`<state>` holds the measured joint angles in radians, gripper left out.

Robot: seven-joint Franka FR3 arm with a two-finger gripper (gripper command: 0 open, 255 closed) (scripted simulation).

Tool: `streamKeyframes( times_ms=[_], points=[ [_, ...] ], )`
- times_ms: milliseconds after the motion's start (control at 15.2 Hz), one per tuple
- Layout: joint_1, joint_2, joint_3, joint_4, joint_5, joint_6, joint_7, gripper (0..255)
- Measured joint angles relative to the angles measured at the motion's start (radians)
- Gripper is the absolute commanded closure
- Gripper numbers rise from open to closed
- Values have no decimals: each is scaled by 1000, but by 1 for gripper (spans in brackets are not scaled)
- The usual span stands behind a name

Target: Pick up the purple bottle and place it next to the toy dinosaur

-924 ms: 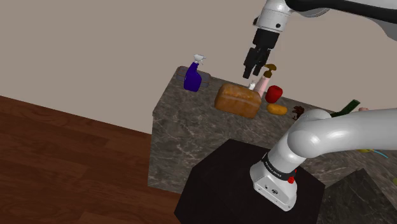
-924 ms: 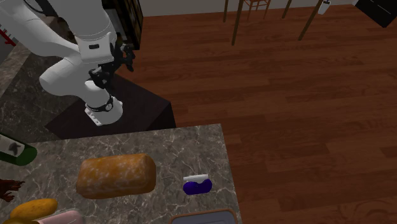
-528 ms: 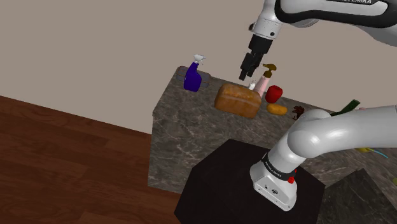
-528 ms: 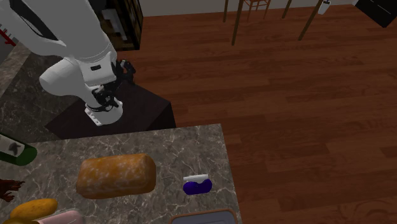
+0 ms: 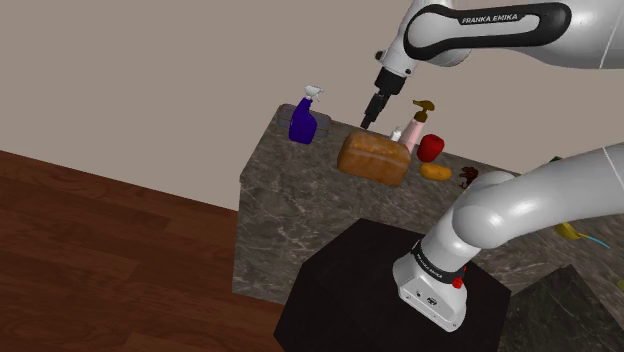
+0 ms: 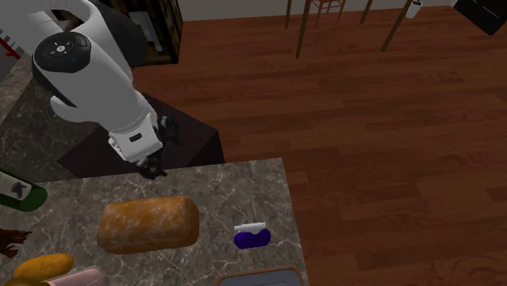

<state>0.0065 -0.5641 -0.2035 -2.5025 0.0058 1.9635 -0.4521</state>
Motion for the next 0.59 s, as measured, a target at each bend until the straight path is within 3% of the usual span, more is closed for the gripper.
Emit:
streamKeyframes(
  times_ms=[264,594],
  points=[
    [29,120,-73,24,26,139,-148,0],
    [88,307,-157,99,126,294,-356,0]
  ],
)
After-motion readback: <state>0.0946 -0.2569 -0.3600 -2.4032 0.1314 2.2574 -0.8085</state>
